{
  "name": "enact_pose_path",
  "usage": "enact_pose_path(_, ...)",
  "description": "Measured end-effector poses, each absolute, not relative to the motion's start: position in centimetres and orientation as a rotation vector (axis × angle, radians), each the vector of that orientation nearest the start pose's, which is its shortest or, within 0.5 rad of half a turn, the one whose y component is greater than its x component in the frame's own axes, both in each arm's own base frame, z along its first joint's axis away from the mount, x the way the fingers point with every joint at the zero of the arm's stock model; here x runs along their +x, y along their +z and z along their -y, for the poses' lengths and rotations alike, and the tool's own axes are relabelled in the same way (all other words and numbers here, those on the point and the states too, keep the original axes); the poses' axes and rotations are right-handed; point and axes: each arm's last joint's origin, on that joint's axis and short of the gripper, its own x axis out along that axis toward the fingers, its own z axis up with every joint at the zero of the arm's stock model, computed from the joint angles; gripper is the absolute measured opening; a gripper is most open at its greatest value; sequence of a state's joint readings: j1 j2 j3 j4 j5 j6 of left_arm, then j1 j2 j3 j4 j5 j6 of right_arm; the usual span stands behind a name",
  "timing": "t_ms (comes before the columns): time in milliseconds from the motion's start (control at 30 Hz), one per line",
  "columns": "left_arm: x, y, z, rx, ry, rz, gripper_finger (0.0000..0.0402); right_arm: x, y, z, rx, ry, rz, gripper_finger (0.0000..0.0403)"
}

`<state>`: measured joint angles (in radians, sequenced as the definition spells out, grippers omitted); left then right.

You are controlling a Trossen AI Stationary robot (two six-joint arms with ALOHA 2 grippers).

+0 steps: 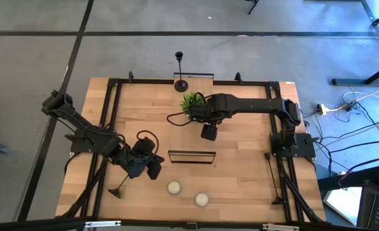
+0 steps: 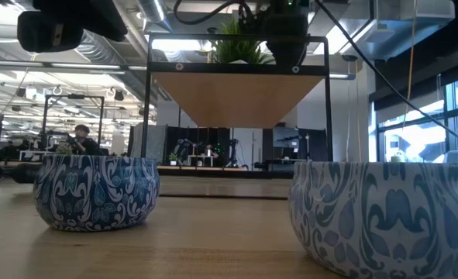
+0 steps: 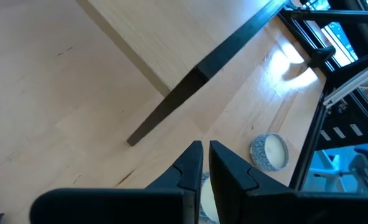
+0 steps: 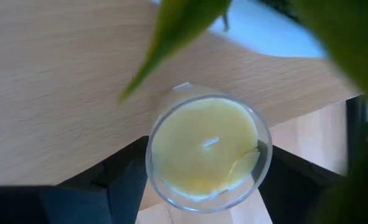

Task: Pick & Place candle stick holders
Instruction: Put the transparent scented candle on the shelf

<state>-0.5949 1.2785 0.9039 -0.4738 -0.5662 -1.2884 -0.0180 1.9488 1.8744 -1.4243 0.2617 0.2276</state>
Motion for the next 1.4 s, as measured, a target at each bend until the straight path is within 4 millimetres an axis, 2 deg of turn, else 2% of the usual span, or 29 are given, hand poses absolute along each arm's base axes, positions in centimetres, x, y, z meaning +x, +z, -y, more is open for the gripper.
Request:
enact_pose_path(467, 22.0, 25.4, 12.9, -0.77, 0.426, -0.577, 0.0022, 37.3, 29.5, 1.2, 0.048, -0.358, -1.461, 0.0308)
enact_pose_path(800, 22.0, 25.4, 12.9, -0.766, 0.43, -0.571, 0.0022, 37.4, 29.7, 1.1, 0.046, -0.351, -1.432, 0.0317)
enact_pose_path(1100, 22.0, 25.4, 12.9, -0.759, 0.428, -0.572, 0.0022, 37.7, 31.9, 0.9, 0.029, -0.355, -1.355, 0.0317)
enact_pose_path(1400, 22.0, 25.4, 12.9, -0.759, 0.428, -0.573, 0.0022, 37.0, 34.1, 0.8, 0.056, -0.373, -1.349, 0.0317)
